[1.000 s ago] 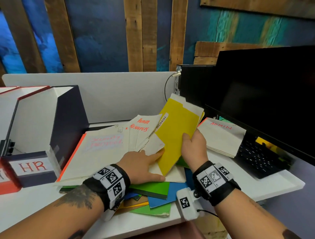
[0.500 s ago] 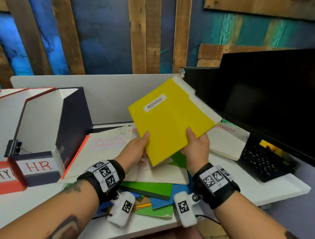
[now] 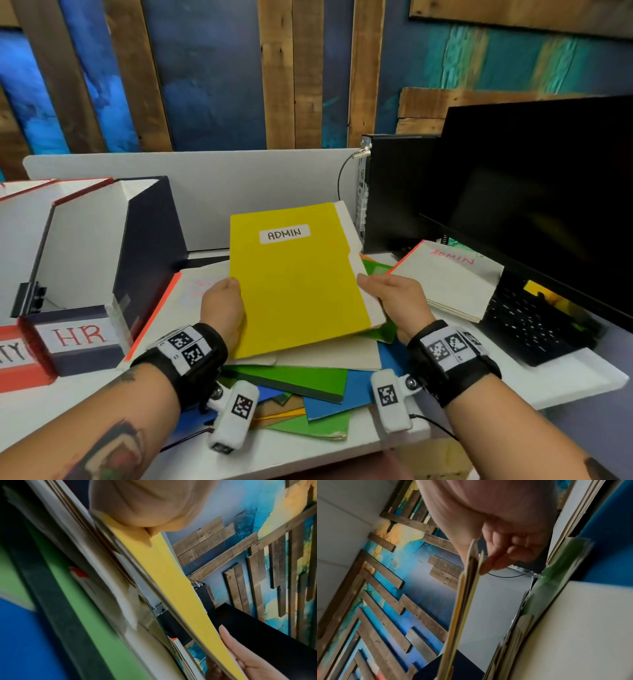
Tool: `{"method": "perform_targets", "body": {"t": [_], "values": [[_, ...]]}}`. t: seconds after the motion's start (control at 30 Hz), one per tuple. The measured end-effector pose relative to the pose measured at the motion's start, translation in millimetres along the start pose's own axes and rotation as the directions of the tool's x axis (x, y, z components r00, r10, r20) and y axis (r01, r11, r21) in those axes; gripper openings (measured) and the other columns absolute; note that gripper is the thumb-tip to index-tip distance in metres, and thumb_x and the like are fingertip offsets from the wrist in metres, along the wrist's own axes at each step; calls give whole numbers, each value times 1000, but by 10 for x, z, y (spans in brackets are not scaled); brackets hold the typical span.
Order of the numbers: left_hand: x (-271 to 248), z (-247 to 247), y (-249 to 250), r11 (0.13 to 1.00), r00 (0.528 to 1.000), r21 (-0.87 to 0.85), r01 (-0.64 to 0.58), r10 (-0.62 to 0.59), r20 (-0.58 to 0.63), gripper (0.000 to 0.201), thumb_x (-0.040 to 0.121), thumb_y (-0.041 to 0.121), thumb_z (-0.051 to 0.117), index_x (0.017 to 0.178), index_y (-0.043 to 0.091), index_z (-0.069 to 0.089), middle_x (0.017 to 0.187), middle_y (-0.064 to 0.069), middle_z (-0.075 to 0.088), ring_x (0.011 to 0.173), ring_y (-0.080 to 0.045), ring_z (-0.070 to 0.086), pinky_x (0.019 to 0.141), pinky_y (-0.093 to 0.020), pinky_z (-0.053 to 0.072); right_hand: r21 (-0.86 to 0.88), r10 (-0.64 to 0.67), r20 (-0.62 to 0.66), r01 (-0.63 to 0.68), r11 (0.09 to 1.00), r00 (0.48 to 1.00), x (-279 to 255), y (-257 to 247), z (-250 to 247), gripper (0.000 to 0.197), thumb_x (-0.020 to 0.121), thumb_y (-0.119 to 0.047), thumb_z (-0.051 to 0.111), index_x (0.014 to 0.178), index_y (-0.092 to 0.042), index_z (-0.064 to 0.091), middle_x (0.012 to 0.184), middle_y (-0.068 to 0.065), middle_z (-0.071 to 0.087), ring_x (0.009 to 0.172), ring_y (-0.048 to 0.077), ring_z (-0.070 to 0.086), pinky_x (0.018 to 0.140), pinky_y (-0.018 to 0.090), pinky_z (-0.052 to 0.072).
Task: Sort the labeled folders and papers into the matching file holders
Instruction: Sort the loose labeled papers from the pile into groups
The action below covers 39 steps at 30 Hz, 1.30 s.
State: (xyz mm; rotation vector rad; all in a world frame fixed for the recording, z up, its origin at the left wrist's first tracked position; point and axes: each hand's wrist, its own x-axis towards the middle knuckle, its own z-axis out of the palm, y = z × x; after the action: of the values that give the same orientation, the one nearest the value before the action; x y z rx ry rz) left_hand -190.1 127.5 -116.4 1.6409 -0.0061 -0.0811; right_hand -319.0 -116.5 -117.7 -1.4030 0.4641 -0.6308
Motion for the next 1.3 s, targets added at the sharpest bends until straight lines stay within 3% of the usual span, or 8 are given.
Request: {"method": "perform_targets", "body": {"t": [0.17, 0.3, 0.4, 0.5, 0.67, 0.8, 0.97, 1.3], "values": [[30, 15, -18, 996, 1000, 86, -16, 18, -25, 33, 106, 32, 46, 87, 12, 64, 101, -16, 68, 102, -37, 64, 98, -44, 49, -128, -108, -176, 86, 988, 978, 39, 41, 30, 23, 89, -11, 75, 66, -10, 69, 60, 4, 54, 58, 17, 47, 59, 28, 45], [45, 6, 30, 975, 982, 213, 65, -26, -185, 33, 103, 14, 46, 136, 8, 47, 121, -15, 63, 114, -32, 61, 95, -36, 48, -147, -144, -352, 98, 984, 925, 148, 57, -90, 23, 91, -10, 69, 69, -13, 66, 74, 6, 60, 75, 22, 56, 76, 36, 50], [101, -123, 40, 920, 965, 393, -11, 113, -237, 43, 98, 6, 53, 139, 7, 41, 120, -12, 62, 113, -28, 60, 88, -32, 47, -140, -133, -452, 76, 987, 882, 246, 33, -191, 14, 98, -14, 60, 87, -6, 56, 82, 8, 56, 82, 27, 54, 81, 39, 49], [223, -218, 34, 956, 956, 291, 43, 46, -291, 41, 96, 4, 55, 136, 4, 44, 119, -16, 62, 111, -32, 61, 81, -33, 47, -152, -80, -430, 15, 988, 899, 277, 73, -205, 12, 101, -16, 55, 95, -9, 48, 87, 8, 52, 83, 26, 52, 78, 35, 48], [166, -225, 78, 991, 932, 124, -57, 97, -350, 39, 106, 26, 36, 123, -3, 55, 122, -29, 59, 111, -44, 59, 98, -52, 48, -131, -22, -322, -21, 991, 947, 233, 133, -115, 11, 97, -16, 63, 102, -15, 53, 104, 10, 63, 88, 25, 63, 80, 36, 55], [-41, -140, 199, 990, 911, 20, -140, 136, -390, 17, 109, 24, 36, 106, 10, 45, 86, -6, 50, 87, -24, 49, 79, -38, 39, -152, 67, -146, -89, 984, 987, 158, 168, -32, 42, 79, -9, 83, 109, -17, 55, 105, 10, 70, 95, 29, 70, 86, 47, 60], [-173, -126, 372, 960, 872, -44, -276, 231, -432, 11, 109, 21, 35, 105, 13, 42, 77, 3, 40, 64, -11, 37, 60, -27, 33, -320, -67, -241, -14, 947, 968, 80, 70, -70, 46, 87, 4, 53, 129, -16, 46, 101, 5, 60, 102, 31, 61, 92, 45, 55], [-51, -252, 590, 937, 826, -45, -348, 283, -487, 12, 108, 22, 35, 104, 15, 43, 80, 7, 43, 65, -7, 40, 64, -28, 35, -257, -222, -238, 159, 953, 946, 56, 54, -59, 47, 90, 5, 45, 131, -18, 47, 114, 11, 64, 102, 29, 62, 88, 38, 53]]}}
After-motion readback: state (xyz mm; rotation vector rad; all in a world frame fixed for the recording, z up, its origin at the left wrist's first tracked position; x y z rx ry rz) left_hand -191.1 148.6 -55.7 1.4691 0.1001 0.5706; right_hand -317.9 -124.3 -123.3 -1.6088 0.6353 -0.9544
